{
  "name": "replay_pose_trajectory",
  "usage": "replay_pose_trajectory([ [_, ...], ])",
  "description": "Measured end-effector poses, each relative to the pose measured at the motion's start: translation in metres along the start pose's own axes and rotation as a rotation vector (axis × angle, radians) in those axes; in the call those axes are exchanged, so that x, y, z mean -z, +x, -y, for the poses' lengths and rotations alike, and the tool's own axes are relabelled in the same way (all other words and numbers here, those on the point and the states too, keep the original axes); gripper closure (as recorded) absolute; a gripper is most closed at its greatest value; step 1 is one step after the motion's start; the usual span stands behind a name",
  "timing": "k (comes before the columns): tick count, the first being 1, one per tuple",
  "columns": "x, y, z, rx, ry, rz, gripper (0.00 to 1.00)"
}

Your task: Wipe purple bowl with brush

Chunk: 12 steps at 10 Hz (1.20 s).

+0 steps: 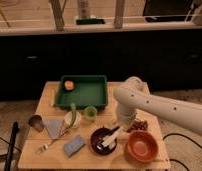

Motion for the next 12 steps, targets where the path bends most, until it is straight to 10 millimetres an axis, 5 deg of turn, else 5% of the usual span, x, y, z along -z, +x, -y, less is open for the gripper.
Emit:
replay_pose_trajectory([
  [2,0.003,0.014,0.002,-0.035,0.016,-0.016,1.00],
  [4,0.005,0.019,0.027,-0.032,0.027,-0.030,1.00],
  [9,-0.004,-0.009,0.068,0.069,0.003,-0.031,1.00],
  [12,-0.008,-0.032,0.054,0.116,-0.012,-0.004,1.00],
])
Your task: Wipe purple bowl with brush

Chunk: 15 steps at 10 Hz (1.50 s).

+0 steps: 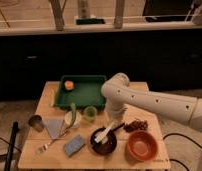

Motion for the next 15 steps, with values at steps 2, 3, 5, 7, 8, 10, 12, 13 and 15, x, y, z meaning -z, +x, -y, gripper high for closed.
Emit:
replay_pose_trajectory([
  [2,-0.002,0.000,-0.028,-0.013,-0.011,0.012,1.00],
  [3,-0.001,0.007,-0.037,-0.030,-0.010,0.009,1.00],
  [5,0.005,0.026,-0.055,-0.085,-0.004,-0.004,1.00],
  [7,0.010,0.038,-0.051,-0.112,0.010,-0.019,1.00],
  [8,0.011,0.042,-0.041,-0.111,0.008,-0.025,1.00],
  [10,0.010,0.044,-0.023,-0.090,-0.002,-0.034,1.00],
  [12,0.008,0.024,0.000,-0.027,-0.017,-0.033,1.00],
  [13,0.006,0.013,0.009,0.010,-0.023,-0.028,1.00],
  [15,0.003,-0.007,0.009,0.066,-0.034,-0.010,1.00],
])
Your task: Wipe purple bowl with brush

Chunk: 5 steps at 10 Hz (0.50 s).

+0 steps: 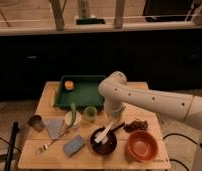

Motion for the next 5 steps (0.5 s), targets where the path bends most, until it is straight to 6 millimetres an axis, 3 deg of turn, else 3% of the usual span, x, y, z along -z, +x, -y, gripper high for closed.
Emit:
replay_pose_trajectory([
  [2,-0.002,-0.007,-0.013,0.015,-0.001,0.012,1.00],
  [5,0.002,0.009,-0.042,-0.028,0.009,0.008,1.00],
])
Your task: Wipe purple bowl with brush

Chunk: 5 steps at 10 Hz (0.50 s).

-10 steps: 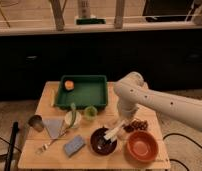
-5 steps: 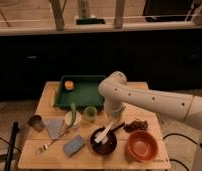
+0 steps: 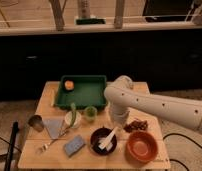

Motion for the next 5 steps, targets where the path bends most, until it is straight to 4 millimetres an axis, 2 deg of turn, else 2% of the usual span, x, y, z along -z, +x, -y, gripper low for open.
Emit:
replay_pose_trajectory([
  [3,0.004,0.017,0.003,-0.030,0.015,-0.019,1.00],
  [5,0.006,0.018,0.018,-0.008,0.022,-0.030,1.00],
])
